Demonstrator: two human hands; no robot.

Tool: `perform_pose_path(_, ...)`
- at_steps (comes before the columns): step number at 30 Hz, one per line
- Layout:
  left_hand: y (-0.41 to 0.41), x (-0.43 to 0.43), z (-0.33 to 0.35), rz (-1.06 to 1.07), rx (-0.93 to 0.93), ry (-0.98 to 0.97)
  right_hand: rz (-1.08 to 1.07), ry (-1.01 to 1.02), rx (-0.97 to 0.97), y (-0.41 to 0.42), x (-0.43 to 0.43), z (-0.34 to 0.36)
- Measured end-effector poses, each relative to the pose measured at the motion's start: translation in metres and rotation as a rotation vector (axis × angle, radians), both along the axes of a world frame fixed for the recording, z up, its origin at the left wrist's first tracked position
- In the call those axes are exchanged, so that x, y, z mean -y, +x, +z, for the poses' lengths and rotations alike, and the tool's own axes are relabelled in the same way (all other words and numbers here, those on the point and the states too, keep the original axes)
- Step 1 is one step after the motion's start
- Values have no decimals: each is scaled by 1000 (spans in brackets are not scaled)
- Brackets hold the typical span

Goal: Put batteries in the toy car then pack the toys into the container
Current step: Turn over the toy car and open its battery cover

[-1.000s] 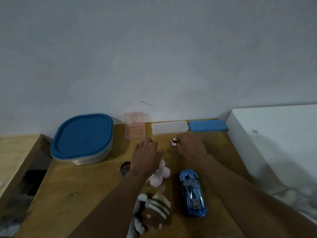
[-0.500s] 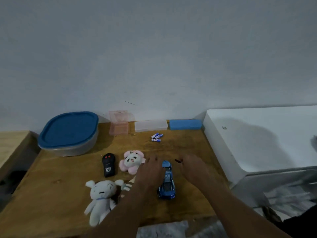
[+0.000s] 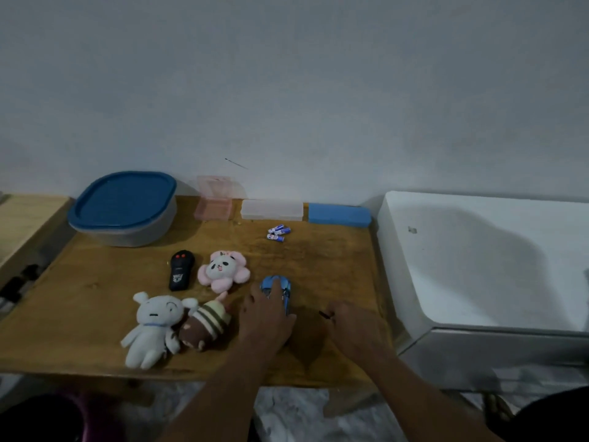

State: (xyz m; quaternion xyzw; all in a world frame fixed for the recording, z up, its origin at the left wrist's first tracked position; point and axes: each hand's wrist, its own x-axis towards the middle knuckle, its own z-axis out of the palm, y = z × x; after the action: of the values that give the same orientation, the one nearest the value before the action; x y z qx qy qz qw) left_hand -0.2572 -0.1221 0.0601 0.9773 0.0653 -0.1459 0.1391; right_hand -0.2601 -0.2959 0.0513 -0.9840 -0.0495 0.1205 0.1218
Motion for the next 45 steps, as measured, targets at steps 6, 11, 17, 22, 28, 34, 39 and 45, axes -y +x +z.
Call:
perform_pose_path(6,8,7,-12,76,-120,16,-8,14,29,0,3,-1)
perform_pose_path(11,22,13,-22,159,-159,40,-27,75,19,5,3,-7)
perform_pose_path(17,31,20,-25,227,-192,52,-82,131,-43,13,0,-21)
perform_pose_path(22,34,21,-24,251,-189,33,-106,164,-45,17,0,-25)
perform_pose_path(28,34,11,-9,326,-97,-158,-102,184,-35,20,7,-18)
perform_pose_path(34,30,-2,19,488,52,-520,-128,196,-6,27,11,-4)
perform_pose_path(39,25,-12,39,645,-31,-1014,-67,199,21,40,4,13)
perform_pose_path(45,26,-22,43,748,-155,-1320,-122,292,113,51,-4,29)
